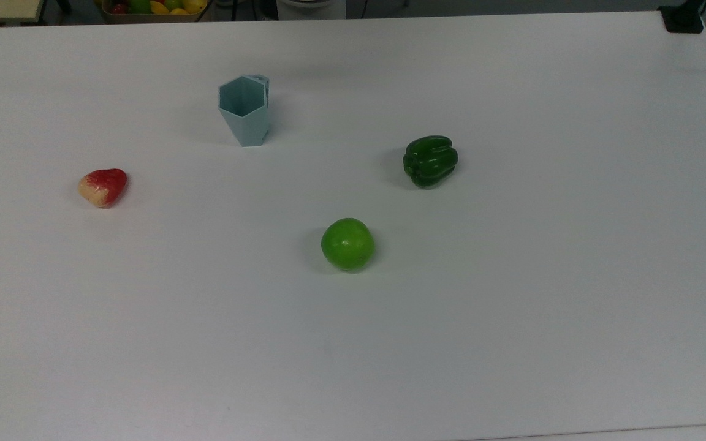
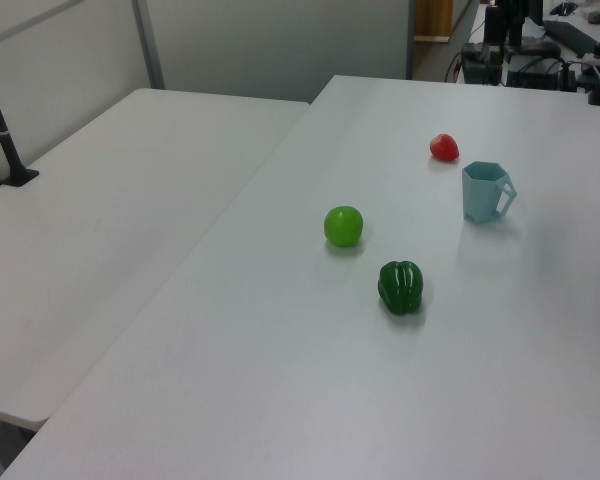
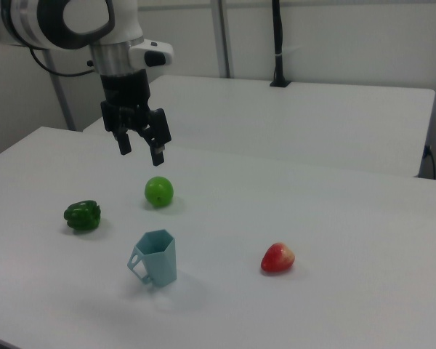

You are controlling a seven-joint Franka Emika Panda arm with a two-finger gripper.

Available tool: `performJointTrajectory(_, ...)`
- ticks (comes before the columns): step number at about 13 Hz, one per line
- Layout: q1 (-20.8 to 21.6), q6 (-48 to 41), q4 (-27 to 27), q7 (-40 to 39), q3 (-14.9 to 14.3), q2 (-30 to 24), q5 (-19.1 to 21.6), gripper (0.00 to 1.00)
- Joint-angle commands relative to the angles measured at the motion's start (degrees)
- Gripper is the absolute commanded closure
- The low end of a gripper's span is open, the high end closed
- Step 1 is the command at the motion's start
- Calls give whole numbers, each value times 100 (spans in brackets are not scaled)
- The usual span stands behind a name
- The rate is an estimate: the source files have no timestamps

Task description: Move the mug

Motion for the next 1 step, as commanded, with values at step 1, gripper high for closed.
performJointTrajectory(1, -113, -117, 156, -309, -20, 1, 117, 0)
